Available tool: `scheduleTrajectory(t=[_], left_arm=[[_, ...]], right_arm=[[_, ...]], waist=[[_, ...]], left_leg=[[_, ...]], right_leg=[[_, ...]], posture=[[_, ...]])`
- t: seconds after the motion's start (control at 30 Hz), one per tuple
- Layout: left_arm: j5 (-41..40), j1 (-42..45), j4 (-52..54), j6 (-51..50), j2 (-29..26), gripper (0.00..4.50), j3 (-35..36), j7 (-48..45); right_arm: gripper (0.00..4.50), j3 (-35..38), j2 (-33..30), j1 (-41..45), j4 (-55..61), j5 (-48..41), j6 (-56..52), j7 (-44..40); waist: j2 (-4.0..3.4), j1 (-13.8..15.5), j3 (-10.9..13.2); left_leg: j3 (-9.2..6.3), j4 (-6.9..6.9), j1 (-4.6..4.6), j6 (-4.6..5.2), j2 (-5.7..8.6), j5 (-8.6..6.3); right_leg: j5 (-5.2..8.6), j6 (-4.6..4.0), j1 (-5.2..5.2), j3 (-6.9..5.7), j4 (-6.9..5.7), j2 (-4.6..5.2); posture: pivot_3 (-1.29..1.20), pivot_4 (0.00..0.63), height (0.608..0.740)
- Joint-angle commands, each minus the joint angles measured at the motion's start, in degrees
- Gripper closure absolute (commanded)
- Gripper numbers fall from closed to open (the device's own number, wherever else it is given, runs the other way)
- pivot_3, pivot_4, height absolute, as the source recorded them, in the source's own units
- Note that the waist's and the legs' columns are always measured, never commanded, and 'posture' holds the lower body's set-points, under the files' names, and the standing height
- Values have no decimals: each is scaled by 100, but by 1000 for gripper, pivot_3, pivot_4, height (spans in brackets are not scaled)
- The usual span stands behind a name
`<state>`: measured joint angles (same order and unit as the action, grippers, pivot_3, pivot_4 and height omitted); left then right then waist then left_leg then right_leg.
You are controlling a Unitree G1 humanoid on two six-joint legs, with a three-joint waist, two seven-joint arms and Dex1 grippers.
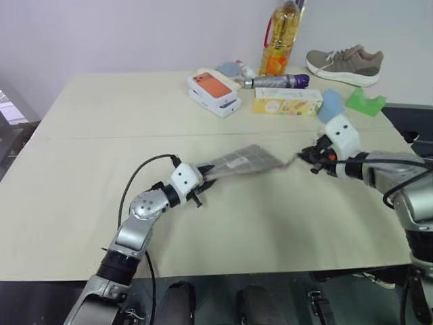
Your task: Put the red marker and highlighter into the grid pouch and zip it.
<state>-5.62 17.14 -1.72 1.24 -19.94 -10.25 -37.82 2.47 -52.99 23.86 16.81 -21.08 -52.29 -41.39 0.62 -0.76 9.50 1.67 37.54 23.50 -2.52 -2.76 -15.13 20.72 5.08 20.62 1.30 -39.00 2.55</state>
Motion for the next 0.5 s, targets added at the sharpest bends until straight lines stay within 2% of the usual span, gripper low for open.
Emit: scheduleTrajectory(t=[0.03,0.07,0.1,0.2,0.27,0.37,0.5], left_arm=[[-333,-246,565,-394,-174,977,339,-52],[-489,-421,741,-625,-260,420,459,-79],[-596,-545,873,-795,-321,32,546,-104],[-945,-1119,1300,-1475,-547,32,955,-13],[-804,-1434,1401,-1529,-652,32,1202,248],[-859,-1759,1471,-1776,-652,32,1736,674],[-965,-2113,1647,-1818,-663,32,2335,967]], right_arm=[[1563,298,-173,-413,424,-162,315,-387],[1035,380,-203,-666,453,-128,553,-496],[969,436,-218,-841,479,-95,725,-567],[969,903,97,-1292,324,-336,1045,-647],[969,1157,414,-1493,210,-386,1365,-519],[969,1344,807,-1834,93,-207,2039,-334],[969,1408,1106,-2124,-78,-259,2340,-330]], waist=[[0,0,0],[1,0,1],[3,-3,2],[6,-32,4],[10,-39,6],[14,-17,9],[26,-4,16]], left_leg=[[0,-1,-1,0,0,0],[0,-2,-1,0,0,0],[0,-3,-1,0,0,0],[3,-9,-8,0,0,0],[3,-17,-15,-1,-4,0],[-1,-19,-21,-3,-3,2],[1,-19,-19,-3,1,2]], right_leg=[[0,0,0,0,1,0],[0,0,0,0,0,1],[0,0,-1,0,1,2],[0,0,-4,2,4,3],[0,0,-6,3,4,0],[-1,-2,-12,0,2,-1],[-1,-2,-12,1,4,6]], posture=[[0,150,740],[0,150,740],[0,150,740],[0,150,740],[0,150,740],[0,150,740],[0,150,740]])
